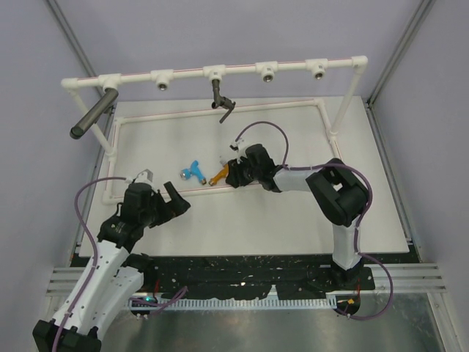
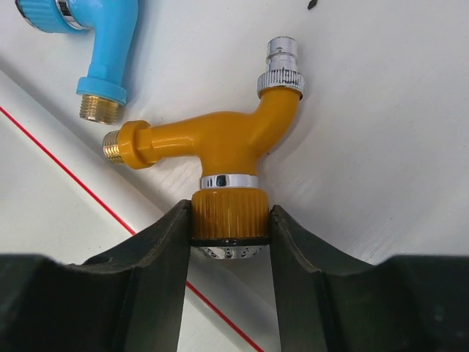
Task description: Install the water faucets
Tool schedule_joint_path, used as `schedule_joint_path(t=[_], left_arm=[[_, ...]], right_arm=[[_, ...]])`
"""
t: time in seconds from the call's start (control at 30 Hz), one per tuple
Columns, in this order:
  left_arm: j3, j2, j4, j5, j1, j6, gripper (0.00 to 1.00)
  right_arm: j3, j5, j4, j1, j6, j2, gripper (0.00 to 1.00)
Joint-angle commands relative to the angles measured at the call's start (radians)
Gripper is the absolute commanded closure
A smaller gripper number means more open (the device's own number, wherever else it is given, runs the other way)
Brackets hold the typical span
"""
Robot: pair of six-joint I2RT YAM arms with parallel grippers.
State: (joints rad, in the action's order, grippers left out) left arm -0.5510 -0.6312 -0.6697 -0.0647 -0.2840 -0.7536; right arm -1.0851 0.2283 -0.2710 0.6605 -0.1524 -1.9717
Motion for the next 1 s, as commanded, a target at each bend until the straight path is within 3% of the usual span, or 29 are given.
schedule_joint_path(t=[0.0, 0.23, 0.43, 0.63, 0.77, 0.97], left_arm=[[-0.072, -0.059, 0.154, -0.079, -0.001, 0.086, 0.0], [-0.165, -0.177, 0.317, -0.227, -0.023, 0.313, 0.0], [-0.247, -0.226, 0.321, -0.101, -0.203, 0.656, 0.0], [-0.169, -0.191, 0.487, 0.031, -0.38, 1.051, 0.0], [-0.096, -0.168, 0.646, 0.083, -0.409, 1.187, 0.05], [-0.087, -0.214, 0.743, 0.085, -0.484, 1.358, 0.11]], right_arm=[[0.028, -0.02, -0.066, 0.007, -0.024, 0.092, 0.76], [0.039, -0.043, -0.031, 0.007, -0.045, 0.263, 0.95], [0.063, 0.014, 0.039, 0.007, -0.128, 0.373, 0.95], [0.119, 0.051, 0.136, 0.008, -0.199, 0.514, 0.95], [0.172, 0.063, 0.168, 0.013, -0.225, 0.606, 0.95], [0.197, 0.057, 0.24, 0.037, -0.242, 0.712, 0.95]])
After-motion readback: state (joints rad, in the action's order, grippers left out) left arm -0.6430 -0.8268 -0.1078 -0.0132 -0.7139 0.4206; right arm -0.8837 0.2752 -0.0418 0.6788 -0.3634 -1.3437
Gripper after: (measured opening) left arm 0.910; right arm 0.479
